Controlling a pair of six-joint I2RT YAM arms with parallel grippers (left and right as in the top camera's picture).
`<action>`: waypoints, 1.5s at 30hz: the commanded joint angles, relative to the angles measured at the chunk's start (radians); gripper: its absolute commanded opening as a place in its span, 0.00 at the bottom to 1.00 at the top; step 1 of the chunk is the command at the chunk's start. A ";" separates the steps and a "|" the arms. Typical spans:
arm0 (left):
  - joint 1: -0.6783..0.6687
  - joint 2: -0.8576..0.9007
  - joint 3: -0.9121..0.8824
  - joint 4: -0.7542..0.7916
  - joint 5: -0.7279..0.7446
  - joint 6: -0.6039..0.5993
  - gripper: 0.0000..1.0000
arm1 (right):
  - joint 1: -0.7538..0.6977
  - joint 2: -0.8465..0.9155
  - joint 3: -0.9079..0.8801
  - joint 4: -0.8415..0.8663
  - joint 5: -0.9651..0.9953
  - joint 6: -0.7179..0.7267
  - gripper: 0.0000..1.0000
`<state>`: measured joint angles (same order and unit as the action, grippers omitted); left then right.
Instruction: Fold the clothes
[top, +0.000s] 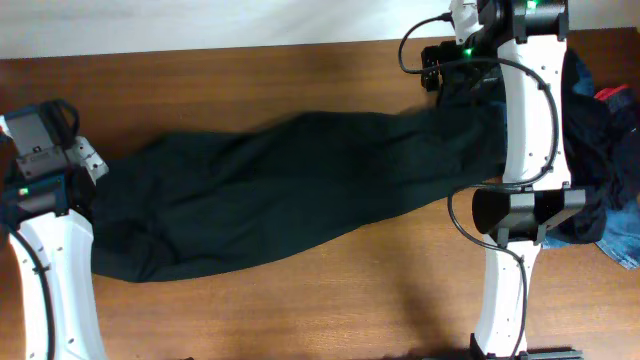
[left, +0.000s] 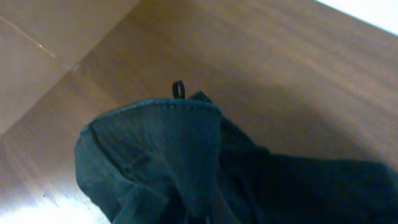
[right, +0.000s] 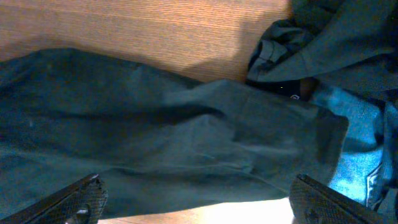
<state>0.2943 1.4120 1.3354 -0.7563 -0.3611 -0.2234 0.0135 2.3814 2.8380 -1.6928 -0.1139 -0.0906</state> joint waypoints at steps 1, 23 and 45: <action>0.011 -0.043 -0.065 0.004 0.013 -0.002 0.01 | -0.001 -0.029 0.012 -0.006 -0.009 -0.011 0.99; 0.320 -0.236 -0.652 0.151 0.026 -0.488 0.99 | -0.001 -0.023 0.012 -0.006 -0.010 -0.010 0.99; 0.281 -0.444 -0.640 0.516 0.465 -0.127 0.99 | -0.001 -0.023 0.012 -0.006 -0.010 -0.010 0.99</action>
<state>0.5781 0.9493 0.6865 -0.2287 0.0444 -0.4213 0.0135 2.3814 2.8380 -1.6928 -0.1143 -0.0906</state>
